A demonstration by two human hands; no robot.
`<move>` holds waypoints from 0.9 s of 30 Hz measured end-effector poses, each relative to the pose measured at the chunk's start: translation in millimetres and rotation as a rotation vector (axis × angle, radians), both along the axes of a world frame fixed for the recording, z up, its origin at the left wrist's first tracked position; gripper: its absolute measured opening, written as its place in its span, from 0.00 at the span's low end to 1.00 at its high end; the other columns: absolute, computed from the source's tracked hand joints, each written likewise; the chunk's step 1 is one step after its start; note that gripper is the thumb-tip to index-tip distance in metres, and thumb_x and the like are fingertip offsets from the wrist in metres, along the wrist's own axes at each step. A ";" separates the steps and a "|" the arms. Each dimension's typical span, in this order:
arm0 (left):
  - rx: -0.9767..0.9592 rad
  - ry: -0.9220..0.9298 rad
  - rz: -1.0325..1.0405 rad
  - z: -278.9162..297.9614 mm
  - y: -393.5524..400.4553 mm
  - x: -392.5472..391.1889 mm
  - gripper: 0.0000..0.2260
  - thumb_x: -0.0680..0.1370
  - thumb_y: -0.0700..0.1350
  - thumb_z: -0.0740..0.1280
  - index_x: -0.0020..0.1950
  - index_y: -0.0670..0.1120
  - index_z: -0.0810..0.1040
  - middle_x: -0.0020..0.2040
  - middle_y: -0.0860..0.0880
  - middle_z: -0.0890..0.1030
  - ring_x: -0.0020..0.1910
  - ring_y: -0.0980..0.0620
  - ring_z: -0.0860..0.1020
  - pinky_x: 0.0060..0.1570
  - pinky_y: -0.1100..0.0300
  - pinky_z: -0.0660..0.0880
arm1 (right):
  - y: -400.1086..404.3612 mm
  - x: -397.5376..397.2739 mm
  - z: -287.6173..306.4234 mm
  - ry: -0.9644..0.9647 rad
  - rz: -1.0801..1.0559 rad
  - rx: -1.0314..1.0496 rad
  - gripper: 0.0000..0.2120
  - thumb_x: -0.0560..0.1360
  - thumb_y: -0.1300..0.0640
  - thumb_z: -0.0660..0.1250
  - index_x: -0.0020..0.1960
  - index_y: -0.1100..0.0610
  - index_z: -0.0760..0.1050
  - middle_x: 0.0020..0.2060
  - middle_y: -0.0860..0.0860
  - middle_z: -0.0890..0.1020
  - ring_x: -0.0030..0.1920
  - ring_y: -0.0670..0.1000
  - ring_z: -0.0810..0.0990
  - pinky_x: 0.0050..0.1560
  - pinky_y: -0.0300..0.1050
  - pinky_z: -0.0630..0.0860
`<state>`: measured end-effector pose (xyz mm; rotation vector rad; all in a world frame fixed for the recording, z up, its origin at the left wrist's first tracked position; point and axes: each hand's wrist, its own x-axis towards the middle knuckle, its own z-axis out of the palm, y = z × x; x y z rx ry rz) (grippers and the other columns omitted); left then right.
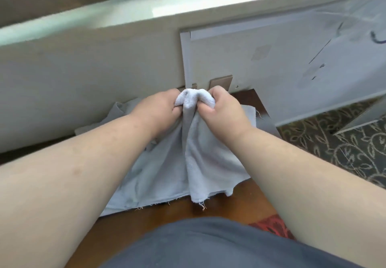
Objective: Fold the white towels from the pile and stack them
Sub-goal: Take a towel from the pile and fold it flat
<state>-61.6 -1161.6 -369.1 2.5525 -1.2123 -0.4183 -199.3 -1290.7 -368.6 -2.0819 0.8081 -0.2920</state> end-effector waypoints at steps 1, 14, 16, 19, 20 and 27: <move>-0.028 0.016 0.024 12.1 3.2 -2.6 0.04 0.77 0.50 0.57 0.49 0.54 0.70 0.44 0.53 0.77 0.44 0.46 0.75 0.39 0.54 0.71 | 7.4 4.5 8.3 -0.042 -0.004 0.018 0.05 0.71 0.46 0.62 0.41 0.46 0.69 0.32 0.42 0.77 0.33 0.41 0.75 0.34 0.43 0.70; -0.579 -0.129 0.223 163.9 63.5 -23.0 0.06 0.76 0.46 0.60 0.51 0.54 0.72 0.45 0.57 0.78 0.48 0.50 0.76 0.45 0.56 0.70 | 79.3 31.4 143.0 -0.663 0.059 0.031 0.05 0.72 0.51 0.65 0.44 0.43 0.70 0.35 0.31 0.78 0.37 0.35 0.77 0.39 0.27 0.70; -0.635 -0.135 0.287 172.5 82.6 -27.1 0.05 0.76 0.47 0.60 0.51 0.51 0.72 0.45 0.55 0.79 0.47 0.49 0.76 0.46 0.53 0.72 | 96.6 34.8 152.3 -0.714 0.100 0.021 0.06 0.72 0.52 0.66 0.44 0.43 0.69 0.36 0.31 0.77 0.38 0.35 0.77 0.39 0.27 0.70; -0.701 -0.160 0.351 179.6 117.4 -30.9 0.05 0.77 0.48 0.61 0.52 0.51 0.73 0.45 0.56 0.79 0.46 0.52 0.77 0.47 0.54 0.74 | 129.5 40.7 159.7 -0.755 0.157 0.020 0.05 0.72 0.51 0.66 0.44 0.44 0.70 0.36 0.31 0.77 0.38 0.35 0.76 0.39 0.26 0.70; -0.717 -0.168 0.368 180.2 130.6 -31.2 0.05 0.77 0.47 0.61 0.51 0.51 0.73 0.44 0.56 0.79 0.45 0.53 0.77 0.46 0.56 0.74 | 142.2 42.5 160.6 -0.763 0.175 0.025 0.05 0.72 0.51 0.66 0.44 0.44 0.70 0.36 0.31 0.77 0.38 0.35 0.76 0.39 0.26 0.70; -0.749 -0.222 0.419 176.0 246.6 -32.0 0.02 0.77 0.46 0.61 0.47 0.54 0.70 0.41 0.60 0.76 0.43 0.61 0.74 0.40 0.71 0.68 | 251.3 51.6 160.0 -0.758 0.296 0.044 0.04 0.69 0.48 0.63 0.43 0.43 0.69 0.36 0.33 0.77 0.37 0.36 0.75 0.39 0.27 0.70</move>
